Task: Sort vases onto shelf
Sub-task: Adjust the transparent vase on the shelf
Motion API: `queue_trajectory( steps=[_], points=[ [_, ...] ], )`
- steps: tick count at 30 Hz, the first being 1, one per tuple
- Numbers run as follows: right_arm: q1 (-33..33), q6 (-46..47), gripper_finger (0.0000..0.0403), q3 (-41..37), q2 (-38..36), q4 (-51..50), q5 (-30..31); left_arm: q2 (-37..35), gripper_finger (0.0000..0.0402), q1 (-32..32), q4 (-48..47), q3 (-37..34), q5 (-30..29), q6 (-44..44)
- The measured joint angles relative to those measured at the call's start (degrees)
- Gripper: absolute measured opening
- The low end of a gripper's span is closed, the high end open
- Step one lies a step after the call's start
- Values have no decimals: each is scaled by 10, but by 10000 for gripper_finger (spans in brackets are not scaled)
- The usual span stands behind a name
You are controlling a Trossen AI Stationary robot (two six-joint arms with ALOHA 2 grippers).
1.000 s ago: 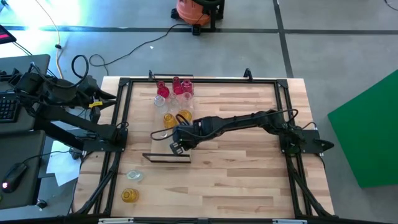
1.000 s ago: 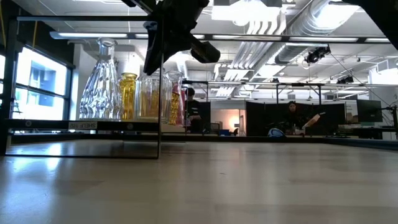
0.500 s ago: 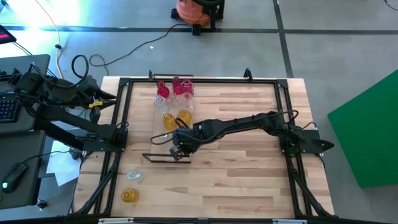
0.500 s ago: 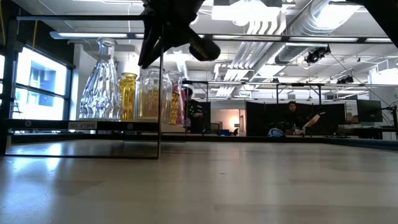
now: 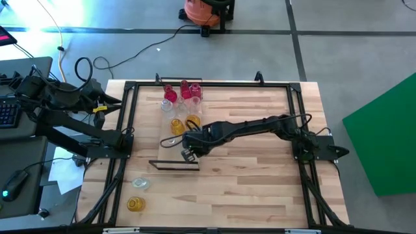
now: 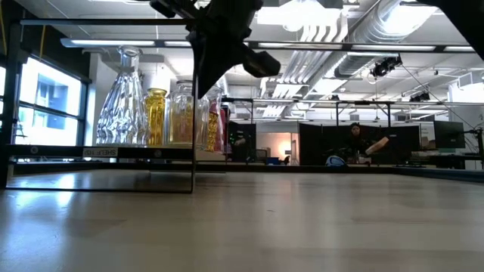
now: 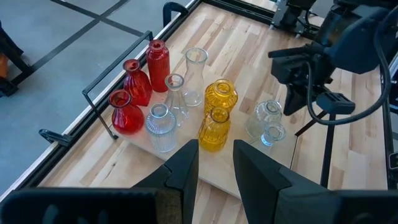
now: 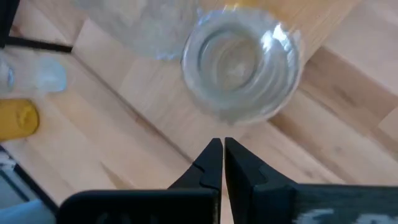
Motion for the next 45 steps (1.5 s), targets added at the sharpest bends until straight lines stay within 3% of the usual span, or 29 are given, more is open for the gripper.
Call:
queue_trajectory(
  steps=[25,27,30,33,40,45],
  points=[
    [-22,-28,0,0,0,28,8,0,90,0,0,0,6,-5],
    [-21,-22,0,0,0,28,-5,0,90,0,-1,0,33,-9],
    [-12,-13,0,0,0,26,-21,0,90,0,-7,0,117,-9],
    [2,2,0,0,0,9,-7,0,90,0,-7,0,181,-5],
    [10,19,0,0,0,4,9,0,90,0,-6,-1,202,2],
    [11,7,0,33,-13,-26,70,-2,90,0,40,-58,256,18]
  ],
)
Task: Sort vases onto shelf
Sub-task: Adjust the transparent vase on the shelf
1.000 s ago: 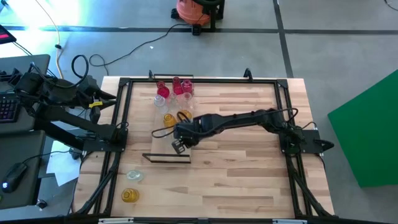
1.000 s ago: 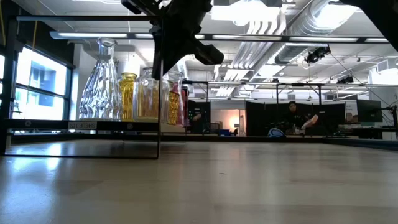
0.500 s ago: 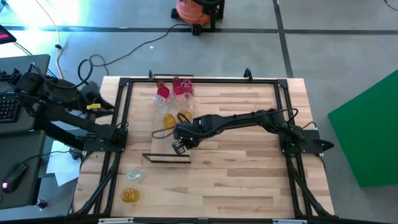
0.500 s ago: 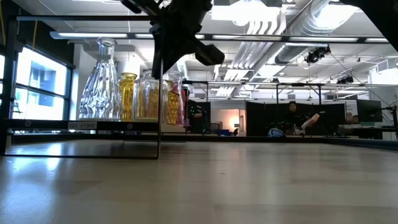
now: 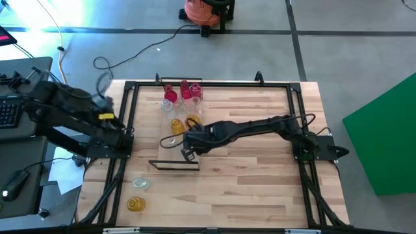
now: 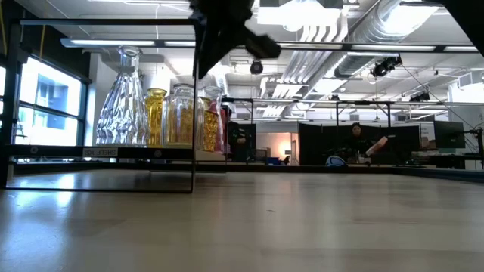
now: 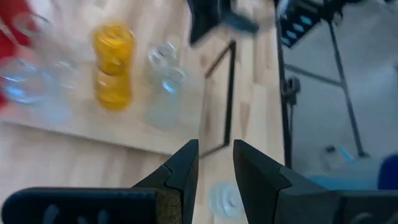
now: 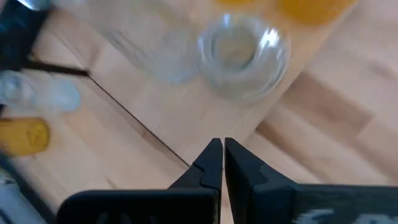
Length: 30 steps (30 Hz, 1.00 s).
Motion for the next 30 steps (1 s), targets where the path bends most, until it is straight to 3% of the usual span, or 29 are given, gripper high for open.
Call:
queue_trajectory(
  steps=[6,11,18,24,30],
  points=[
    [2,-27,0,106,-13,-127,97,-1,90,0,55,-103,21,-1],
    [6,-36,0,61,-93,-141,165,-1,90,0,148,-180,24,-1],
    [-2,-80,0,67,-149,-181,269,5,90,0,335,-279,82,-26],
    [-12,-151,0,66,-163,-192,300,19,90,-1,438,-350,73,-65],
    [-18,-201,0,66,-166,-203,300,41,90,-21,461,-406,19,-97]
  ],
)
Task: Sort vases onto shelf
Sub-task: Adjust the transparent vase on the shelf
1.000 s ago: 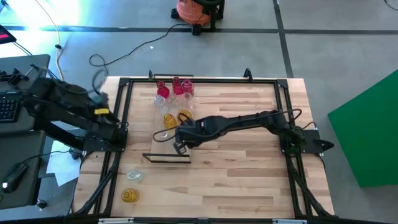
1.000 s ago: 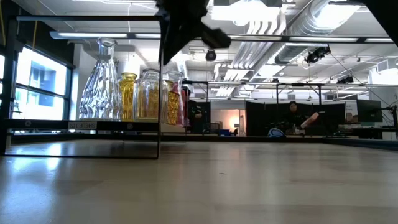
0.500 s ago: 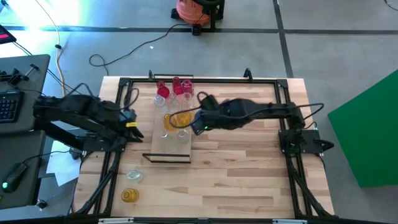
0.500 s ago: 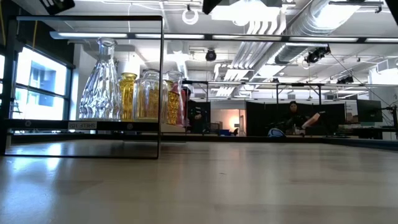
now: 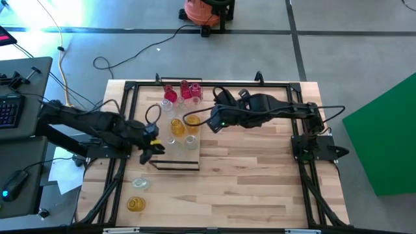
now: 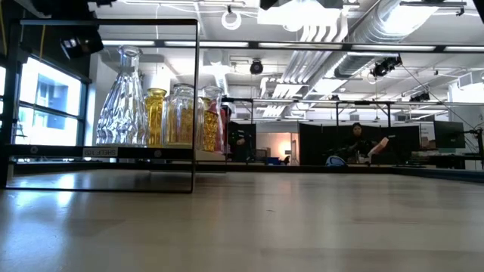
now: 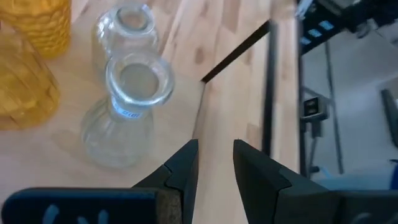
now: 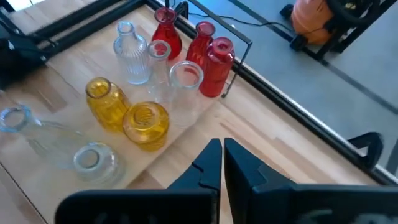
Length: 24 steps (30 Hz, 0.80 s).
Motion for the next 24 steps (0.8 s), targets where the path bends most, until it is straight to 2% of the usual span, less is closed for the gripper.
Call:
queue_trajectory(
  steps=[8,12,17,24],
  points=[
    [0,-17,0,0,0,-12,16,32,90,-18,54,-35,-20,-17],
    [0,-29,0,0,0,-12,17,60,90,-18,58,-36,-27,-21],
    [0,-30,0,0,0,-12,17,86,90,-18,58,-36,-67,-22],
    [1,-30,0,0,0,-12,17,104,90,-17,58,-36,-74,-21]
  ],
)
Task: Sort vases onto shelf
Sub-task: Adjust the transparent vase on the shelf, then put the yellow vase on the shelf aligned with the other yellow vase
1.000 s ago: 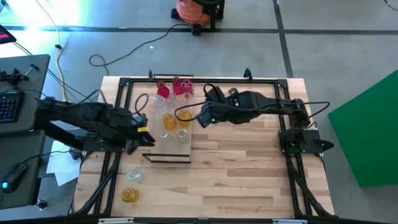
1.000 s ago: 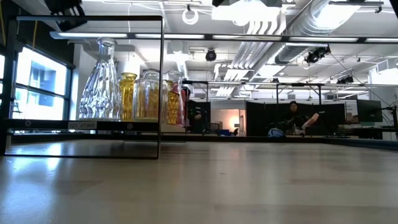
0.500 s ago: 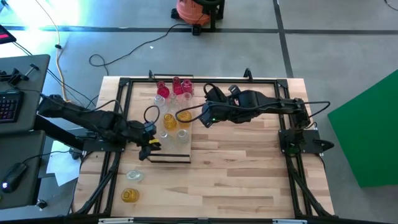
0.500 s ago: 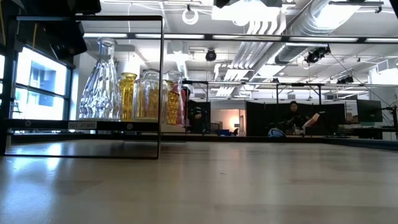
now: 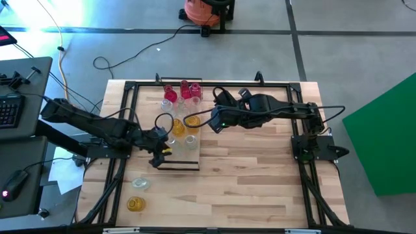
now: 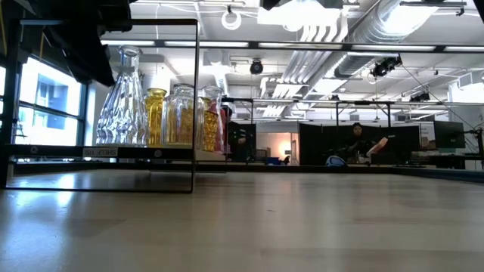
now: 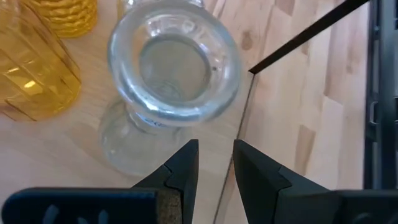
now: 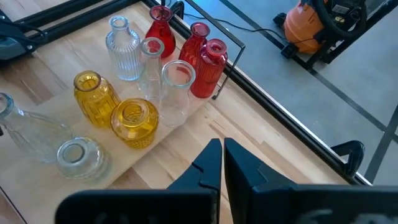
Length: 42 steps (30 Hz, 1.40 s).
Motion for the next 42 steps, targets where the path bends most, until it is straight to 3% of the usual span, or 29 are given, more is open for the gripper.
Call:
queue_trajectory(
  steps=[30,37,42],
  points=[
    [0,0,0,0,0,0,0,2,90,0,-6,0,-86,-3],
    [0,-3,0,0,0,0,-1,-7,90,0,-7,1,-18,-6],
    [0,-11,0,0,0,-8,-3,-50,90,-12,-53,45,10,29]
  ],
)
